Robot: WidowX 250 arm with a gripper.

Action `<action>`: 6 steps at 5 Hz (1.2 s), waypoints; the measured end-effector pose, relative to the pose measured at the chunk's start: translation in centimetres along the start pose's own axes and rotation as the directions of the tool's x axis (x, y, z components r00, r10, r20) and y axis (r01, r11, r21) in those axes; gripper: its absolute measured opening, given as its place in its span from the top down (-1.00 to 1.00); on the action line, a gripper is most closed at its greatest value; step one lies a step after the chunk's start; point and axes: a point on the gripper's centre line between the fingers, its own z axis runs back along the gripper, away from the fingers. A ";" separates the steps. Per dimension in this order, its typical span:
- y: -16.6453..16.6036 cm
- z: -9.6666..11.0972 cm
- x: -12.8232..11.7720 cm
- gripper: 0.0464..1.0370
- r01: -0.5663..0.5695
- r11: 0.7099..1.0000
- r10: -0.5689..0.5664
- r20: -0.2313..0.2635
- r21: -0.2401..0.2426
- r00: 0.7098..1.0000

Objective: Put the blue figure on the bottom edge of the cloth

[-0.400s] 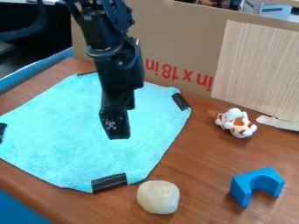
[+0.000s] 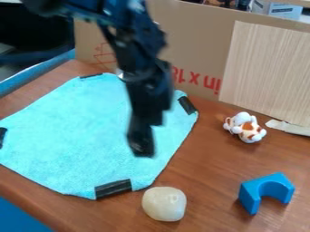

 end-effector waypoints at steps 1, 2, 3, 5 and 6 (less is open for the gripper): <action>-0.4 -1.5 1.8 -0.93 0.058 0.998 -0.057 0.006 -0.008 0.998; -0.2 -2.2 4.5 -0.93 0.110 0.994 -0.110 0.022 0.000 0.994; 0.3 -2.9 6.9 -0.93 0.087 0.996 -0.087 0.037 -0.006 0.996; 0.6 -3.4 10.1 -0.93 0.053 0.998 -0.052 0.063 -0.015 0.997; -0.2 -4.3 11.3 -0.93 0.027 0.999 -0.025 0.063 -0.037 0.998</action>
